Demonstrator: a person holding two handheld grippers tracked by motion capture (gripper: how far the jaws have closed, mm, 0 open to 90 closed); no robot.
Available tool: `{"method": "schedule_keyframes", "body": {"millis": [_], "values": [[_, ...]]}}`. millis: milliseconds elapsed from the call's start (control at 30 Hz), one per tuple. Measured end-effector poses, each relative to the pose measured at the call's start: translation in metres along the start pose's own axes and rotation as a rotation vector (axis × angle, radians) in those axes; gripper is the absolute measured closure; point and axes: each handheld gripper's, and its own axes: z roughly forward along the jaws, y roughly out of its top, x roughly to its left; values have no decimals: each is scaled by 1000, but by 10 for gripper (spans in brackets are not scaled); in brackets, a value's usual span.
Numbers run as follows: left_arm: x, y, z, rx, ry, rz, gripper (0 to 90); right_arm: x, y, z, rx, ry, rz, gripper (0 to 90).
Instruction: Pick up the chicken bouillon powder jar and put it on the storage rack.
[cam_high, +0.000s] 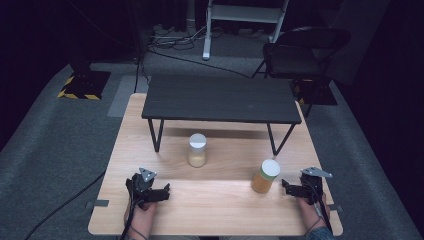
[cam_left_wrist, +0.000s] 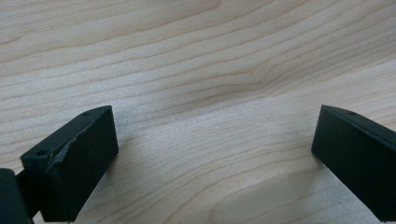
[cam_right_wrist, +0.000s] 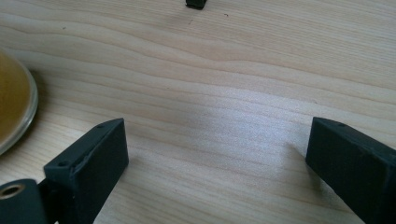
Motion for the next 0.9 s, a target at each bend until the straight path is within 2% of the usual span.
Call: {"method": "schedule_keyframes", "body": {"millis": [300, 333, 367, 400, 433, 633, 767, 900], "values": [[1, -1, -1, -3, -5, 1, 26, 0, 0, 0, 0, 0, 0, 54], [5, -5, -2, -28, -23, -37, 44, 0, 0, 0, 0, 0, 0, 54], [5, -5, -2, -28, -23, -37, 51, 0, 0, 0, 0, 1, -1, 54], [8, -6, -3, -34, -43, -68, 51, 0, 0, 0, 0, 1, -1, 54], [10, -7, -5, -41, -55, -82, 59, 0, 0, 0, 0, 2, -2, 54], [0, -10, -14, -103, -37, -37, 66, 0, 0, 0, 0, 3, -3, 54], [-2, -13, -23, -154, -36, -32, 68, -1, 0, 0, 0, 4, -4, 54], [-2, -17, -31, -193, -47, -12, 78, -1, 0, 0, 0, 7, -5, 54]]}}
